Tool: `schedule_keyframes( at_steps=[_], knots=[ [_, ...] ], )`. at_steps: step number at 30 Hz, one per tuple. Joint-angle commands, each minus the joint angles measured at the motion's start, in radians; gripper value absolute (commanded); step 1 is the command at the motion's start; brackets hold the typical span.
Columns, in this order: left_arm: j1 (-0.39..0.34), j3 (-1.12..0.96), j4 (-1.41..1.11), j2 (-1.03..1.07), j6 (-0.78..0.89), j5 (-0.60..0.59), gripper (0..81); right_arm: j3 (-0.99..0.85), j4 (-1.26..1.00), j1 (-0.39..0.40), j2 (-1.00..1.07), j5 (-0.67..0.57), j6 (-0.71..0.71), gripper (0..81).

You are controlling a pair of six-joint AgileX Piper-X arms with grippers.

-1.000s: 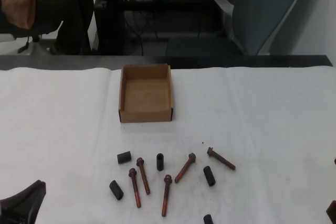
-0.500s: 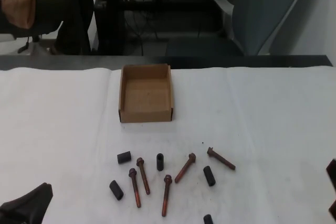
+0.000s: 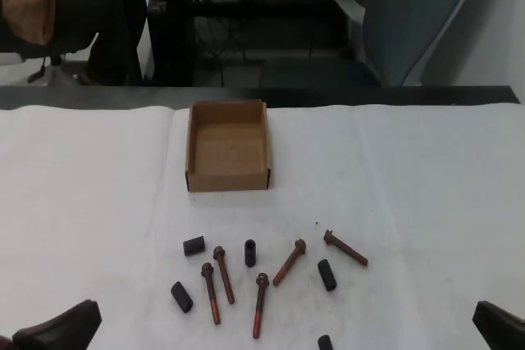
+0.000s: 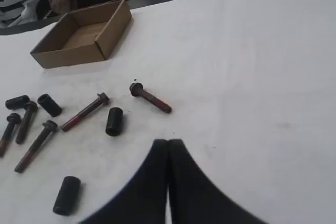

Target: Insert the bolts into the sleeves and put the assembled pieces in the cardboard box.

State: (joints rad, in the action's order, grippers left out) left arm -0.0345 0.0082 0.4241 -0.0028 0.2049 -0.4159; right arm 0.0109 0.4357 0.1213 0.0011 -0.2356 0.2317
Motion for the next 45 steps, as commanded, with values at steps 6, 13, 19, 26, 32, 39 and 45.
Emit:
schedule_keyframes(
  at_steps=[6, 13, 19, 26, 32, 39, 45],
  knots=[
    [0.002, -0.008, 0.013, 0.003, -0.04, 0.054, 21.1, -0.011, -0.009, 0.06, -0.001, -0.026, -0.007, 0.3],
    [-0.032, -0.008, -0.163, 0.003, 0.086, -0.057, 21.1, -0.032, -0.083, 0.186, 0.096, 0.011, 0.19, 47.0],
    [-0.164, -0.008, -0.16, 0.01, 0.088, 0.035, 21.1, -0.179, -0.082, 0.255, 0.414, 0.06, 0.158, 40.7],
    [-0.405, -0.08, -0.135, 0.266, 0.135, 0.274, 21.1, -0.477, -0.07, 0.274, 0.963, 0.023, 0.071, 40.7],
    [-0.584, -0.323, -0.128, 0.688, 0.08, 0.489, 21.7, -0.702, -0.029, 0.274, 1.266, -0.037, 0.025, 46.9],
    [-0.605, -0.596, -0.08, 1.204, 0.172, 0.519, 51.4, -0.798, 0.045, 0.271, 1.355, 0.141, -0.112, 47.7],
    [-0.605, -0.681, -0.068, 1.406, 0.219, 0.519, 62.3, -0.863, 0.117, 0.257, 1.458, 0.196, -0.191, 47.7]
  ],
)
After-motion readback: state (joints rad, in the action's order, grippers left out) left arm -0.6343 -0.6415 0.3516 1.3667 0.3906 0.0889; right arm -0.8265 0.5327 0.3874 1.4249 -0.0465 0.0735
